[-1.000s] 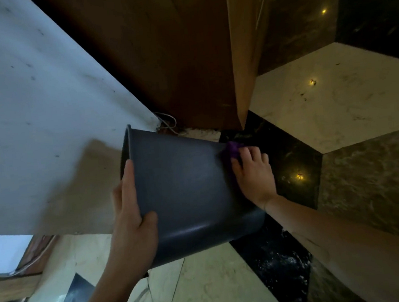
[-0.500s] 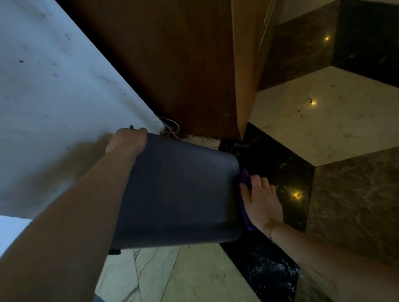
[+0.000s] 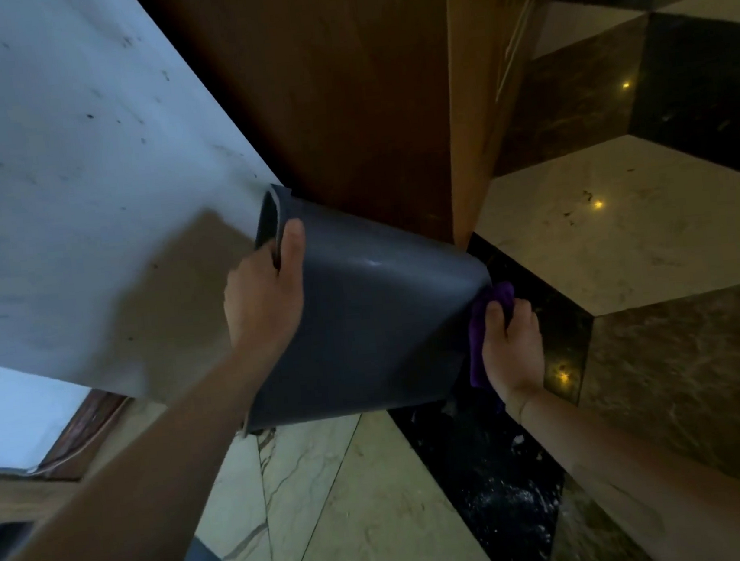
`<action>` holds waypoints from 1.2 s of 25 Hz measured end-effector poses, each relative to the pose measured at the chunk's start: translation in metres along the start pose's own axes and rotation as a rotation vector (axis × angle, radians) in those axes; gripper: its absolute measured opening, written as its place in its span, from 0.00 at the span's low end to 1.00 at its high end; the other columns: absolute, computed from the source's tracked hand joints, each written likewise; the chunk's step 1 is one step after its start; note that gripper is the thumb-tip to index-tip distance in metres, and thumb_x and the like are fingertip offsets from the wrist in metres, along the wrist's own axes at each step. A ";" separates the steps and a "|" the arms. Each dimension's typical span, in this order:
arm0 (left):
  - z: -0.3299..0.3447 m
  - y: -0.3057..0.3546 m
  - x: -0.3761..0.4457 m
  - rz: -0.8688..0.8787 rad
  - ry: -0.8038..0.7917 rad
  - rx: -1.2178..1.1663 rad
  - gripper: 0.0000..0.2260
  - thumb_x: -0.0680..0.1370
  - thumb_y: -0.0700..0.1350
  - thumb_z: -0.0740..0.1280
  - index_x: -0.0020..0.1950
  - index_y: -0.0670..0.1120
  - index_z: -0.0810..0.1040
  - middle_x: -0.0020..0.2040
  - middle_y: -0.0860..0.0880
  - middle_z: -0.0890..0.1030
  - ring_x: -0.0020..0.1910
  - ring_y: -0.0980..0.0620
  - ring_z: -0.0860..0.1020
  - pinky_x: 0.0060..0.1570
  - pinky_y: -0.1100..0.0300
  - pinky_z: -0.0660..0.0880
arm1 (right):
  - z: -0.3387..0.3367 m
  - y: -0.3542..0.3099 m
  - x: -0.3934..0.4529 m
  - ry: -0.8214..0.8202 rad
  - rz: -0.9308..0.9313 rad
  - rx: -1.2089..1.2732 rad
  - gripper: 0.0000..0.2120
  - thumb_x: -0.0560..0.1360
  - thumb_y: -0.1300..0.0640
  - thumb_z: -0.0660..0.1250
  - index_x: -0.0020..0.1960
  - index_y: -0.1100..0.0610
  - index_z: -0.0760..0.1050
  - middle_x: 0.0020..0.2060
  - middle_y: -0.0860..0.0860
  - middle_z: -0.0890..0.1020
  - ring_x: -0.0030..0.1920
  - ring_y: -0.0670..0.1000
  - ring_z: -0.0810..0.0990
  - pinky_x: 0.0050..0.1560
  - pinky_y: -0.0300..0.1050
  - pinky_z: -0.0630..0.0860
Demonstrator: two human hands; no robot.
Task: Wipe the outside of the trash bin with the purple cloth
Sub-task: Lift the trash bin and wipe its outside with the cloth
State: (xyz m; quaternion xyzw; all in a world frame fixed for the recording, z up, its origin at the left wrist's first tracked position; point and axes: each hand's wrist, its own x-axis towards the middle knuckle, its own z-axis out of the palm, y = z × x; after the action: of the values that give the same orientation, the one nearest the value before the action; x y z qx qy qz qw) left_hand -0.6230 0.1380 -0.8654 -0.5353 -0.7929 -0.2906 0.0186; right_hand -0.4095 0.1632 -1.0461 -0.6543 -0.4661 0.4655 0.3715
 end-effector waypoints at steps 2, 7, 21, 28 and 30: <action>-0.005 -0.006 -0.018 0.052 -0.014 -0.084 0.25 0.82 0.59 0.54 0.26 0.51 0.59 0.21 0.54 0.62 0.19 0.58 0.68 0.20 0.69 0.62 | -0.002 -0.006 0.001 0.035 0.019 0.069 0.18 0.83 0.49 0.55 0.66 0.59 0.68 0.64 0.60 0.73 0.63 0.63 0.72 0.62 0.57 0.70; -0.011 -0.016 -0.035 0.163 -0.016 -0.131 0.26 0.80 0.64 0.50 0.26 0.53 0.57 0.18 0.54 0.58 0.20 0.56 0.68 0.20 0.71 0.59 | -0.007 -0.020 0.007 0.163 0.026 0.126 0.18 0.83 0.49 0.55 0.67 0.59 0.68 0.64 0.59 0.73 0.64 0.61 0.71 0.58 0.50 0.65; -0.020 0.019 -0.013 -0.043 -0.154 -0.214 0.17 0.84 0.53 0.51 0.51 0.47 0.76 0.39 0.46 0.80 0.36 0.49 0.79 0.37 0.49 0.75 | -0.006 -0.109 -0.035 0.058 -0.553 0.014 0.19 0.81 0.42 0.51 0.56 0.54 0.73 0.51 0.51 0.77 0.51 0.51 0.72 0.51 0.50 0.71; -0.018 0.012 -0.081 0.109 -0.157 -0.260 0.12 0.76 0.38 0.58 0.53 0.38 0.79 0.48 0.55 0.82 0.46 0.66 0.75 0.38 0.77 0.68 | 0.028 -0.168 -0.091 -0.130 -0.934 -0.056 0.15 0.80 0.45 0.56 0.64 0.47 0.70 0.65 0.50 0.75 0.59 0.55 0.69 0.55 0.54 0.69; -0.019 0.015 -0.078 0.023 -0.163 -0.398 0.12 0.79 0.40 0.55 0.40 0.46 0.75 0.30 0.57 0.81 0.27 0.62 0.75 0.24 0.73 0.66 | 0.035 -0.161 -0.085 -0.146 -0.902 -0.092 0.16 0.81 0.45 0.54 0.65 0.47 0.71 0.66 0.49 0.73 0.60 0.55 0.69 0.55 0.54 0.68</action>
State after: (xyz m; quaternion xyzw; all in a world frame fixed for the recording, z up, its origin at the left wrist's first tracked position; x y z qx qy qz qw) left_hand -0.5817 0.0671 -0.8692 -0.5593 -0.7126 -0.3968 -0.1482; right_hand -0.4966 0.1302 -0.8856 -0.3674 -0.7496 0.2808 0.4736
